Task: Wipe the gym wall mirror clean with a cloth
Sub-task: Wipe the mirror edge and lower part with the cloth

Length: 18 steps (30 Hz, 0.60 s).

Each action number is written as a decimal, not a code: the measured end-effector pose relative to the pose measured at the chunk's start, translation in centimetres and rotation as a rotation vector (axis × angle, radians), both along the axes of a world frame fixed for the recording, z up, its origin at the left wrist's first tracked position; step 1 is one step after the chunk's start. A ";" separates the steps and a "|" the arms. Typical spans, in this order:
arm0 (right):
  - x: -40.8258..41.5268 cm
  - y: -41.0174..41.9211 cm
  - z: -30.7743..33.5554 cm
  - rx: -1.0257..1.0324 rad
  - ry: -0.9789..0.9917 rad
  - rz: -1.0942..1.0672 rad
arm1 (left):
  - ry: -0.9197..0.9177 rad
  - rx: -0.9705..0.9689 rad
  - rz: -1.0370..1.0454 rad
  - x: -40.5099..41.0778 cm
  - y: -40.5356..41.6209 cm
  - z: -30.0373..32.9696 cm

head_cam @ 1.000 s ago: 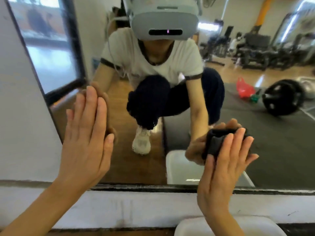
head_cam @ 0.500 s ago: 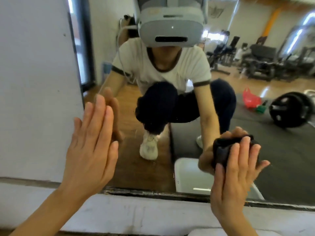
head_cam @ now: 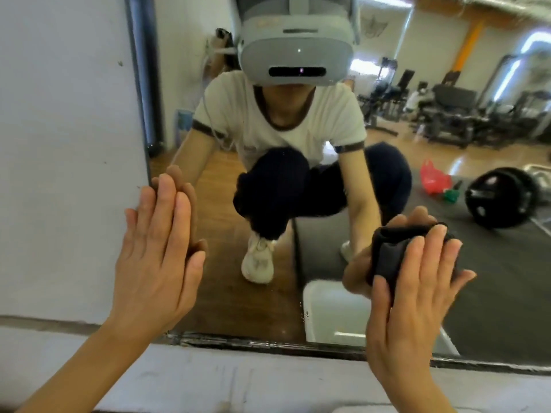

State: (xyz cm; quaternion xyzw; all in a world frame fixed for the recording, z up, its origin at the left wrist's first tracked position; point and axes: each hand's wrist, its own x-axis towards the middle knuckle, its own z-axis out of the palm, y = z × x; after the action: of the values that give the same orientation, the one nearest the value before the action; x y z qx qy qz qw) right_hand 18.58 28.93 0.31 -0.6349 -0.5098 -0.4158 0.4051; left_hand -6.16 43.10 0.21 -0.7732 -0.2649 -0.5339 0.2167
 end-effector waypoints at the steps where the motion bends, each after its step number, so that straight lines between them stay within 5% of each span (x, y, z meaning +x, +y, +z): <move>1: -0.7 0.3 0.2 0.012 0.049 -0.006 | -0.008 0.000 0.003 0.1 0.0 -0.1; 7: -11.8 5.5 2.8 -0.111 -0.238 0.058 | 0.001 0.004 -0.009 -0.1 0.1 -0.2; 10: -10.0 5.3 3.2 -0.130 -0.389 0.063 | 0.014 -0.006 -0.026 -0.3 0.0 0.0; 15: -0.6 0.7 2.8 0.015 -0.013 -0.002 | 0.041 -0.022 -0.036 -2.0 -0.1 0.2; 18: -2.5 1.6 2.4 0.079 0.077 0.001 | 0.032 -0.020 -0.012 -2.4 0.8 0.2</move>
State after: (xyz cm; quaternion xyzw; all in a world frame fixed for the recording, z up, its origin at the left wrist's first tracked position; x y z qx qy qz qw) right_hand 16.08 30.52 2.68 -0.6336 -0.4774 -0.4108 0.4494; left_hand -8.58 43.85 0.38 -0.7851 -0.2621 -0.5203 0.2101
